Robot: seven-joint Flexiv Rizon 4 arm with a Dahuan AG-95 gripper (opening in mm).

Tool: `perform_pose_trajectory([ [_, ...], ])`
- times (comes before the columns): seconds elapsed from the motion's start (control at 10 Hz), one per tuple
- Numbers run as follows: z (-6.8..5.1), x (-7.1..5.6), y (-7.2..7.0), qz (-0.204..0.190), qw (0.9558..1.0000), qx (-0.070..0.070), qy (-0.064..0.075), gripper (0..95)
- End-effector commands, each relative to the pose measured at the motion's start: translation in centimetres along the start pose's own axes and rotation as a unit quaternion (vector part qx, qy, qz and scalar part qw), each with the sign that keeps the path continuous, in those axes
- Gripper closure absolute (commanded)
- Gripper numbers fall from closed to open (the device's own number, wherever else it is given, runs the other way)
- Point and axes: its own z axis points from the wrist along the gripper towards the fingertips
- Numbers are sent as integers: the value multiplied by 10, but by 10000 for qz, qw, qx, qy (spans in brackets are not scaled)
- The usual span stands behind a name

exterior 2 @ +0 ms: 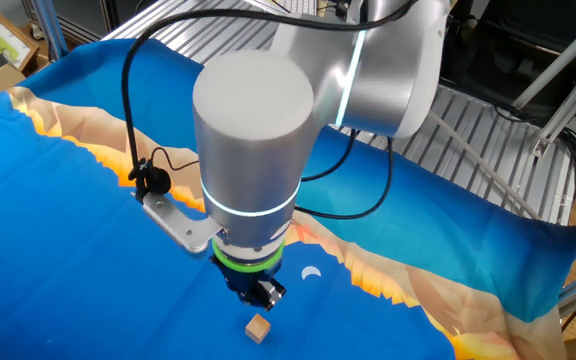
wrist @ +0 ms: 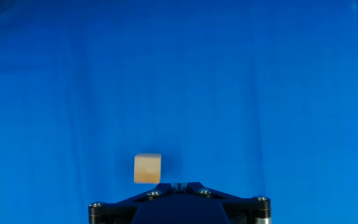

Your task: Approach and touch the side of the small block

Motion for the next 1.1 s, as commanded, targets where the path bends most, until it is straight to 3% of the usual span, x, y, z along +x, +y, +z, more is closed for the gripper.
perform_pose_trajectory([
  [0.1, -2, 0, 5, 63, 10000, 20, 46, 950],
  [0.9, 6, 2, -20, -106, 9999, -91, 54, 950],
  [1.1, 12, 3, -26, -77, 9997, -219, 85, 950],
])
